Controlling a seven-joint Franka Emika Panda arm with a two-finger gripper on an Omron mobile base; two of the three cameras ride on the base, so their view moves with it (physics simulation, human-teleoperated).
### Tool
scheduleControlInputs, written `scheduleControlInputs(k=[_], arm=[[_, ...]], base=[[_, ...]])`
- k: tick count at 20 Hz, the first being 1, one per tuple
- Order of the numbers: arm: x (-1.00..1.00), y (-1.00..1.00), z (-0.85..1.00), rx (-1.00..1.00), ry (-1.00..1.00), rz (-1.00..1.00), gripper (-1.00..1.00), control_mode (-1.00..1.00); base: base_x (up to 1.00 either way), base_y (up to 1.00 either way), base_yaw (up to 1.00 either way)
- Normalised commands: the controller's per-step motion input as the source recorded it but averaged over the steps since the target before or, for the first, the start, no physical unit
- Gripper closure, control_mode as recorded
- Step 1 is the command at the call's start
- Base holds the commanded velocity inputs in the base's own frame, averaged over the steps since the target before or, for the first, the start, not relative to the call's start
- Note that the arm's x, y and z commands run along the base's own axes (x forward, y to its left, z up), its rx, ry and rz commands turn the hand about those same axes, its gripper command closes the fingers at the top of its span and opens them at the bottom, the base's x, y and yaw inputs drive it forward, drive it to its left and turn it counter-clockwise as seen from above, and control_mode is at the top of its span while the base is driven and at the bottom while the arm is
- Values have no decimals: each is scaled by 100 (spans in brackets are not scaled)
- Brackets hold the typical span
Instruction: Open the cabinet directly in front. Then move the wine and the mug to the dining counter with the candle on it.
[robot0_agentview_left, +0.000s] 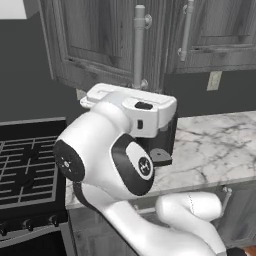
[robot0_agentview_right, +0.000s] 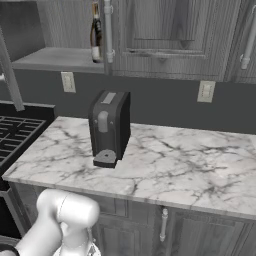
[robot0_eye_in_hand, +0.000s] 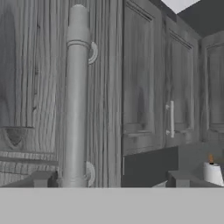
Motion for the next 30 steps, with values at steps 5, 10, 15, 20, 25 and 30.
scheduleControlInputs(k=[5, 10, 15, 20, 25, 30], arm=[[-63, -92, 0, 15, 0, 25, -100, -100], [-15, -87, 0, 16, 0, 49, -100, -100], [36, -83, 0, 8, -4, 50, -100, -100], [42, -69, -10, 2, -6, 51, -100, -100], [54, -40, -23, 5, 0, 50, -100, -100], [84, -5, -25, 3, 0, 35, -100, -100]], base=[[0, 0, 0], [0, 0, 0], [0, 0, 0], [0, 0, 0], [0, 0, 0], [0, 0, 0]])
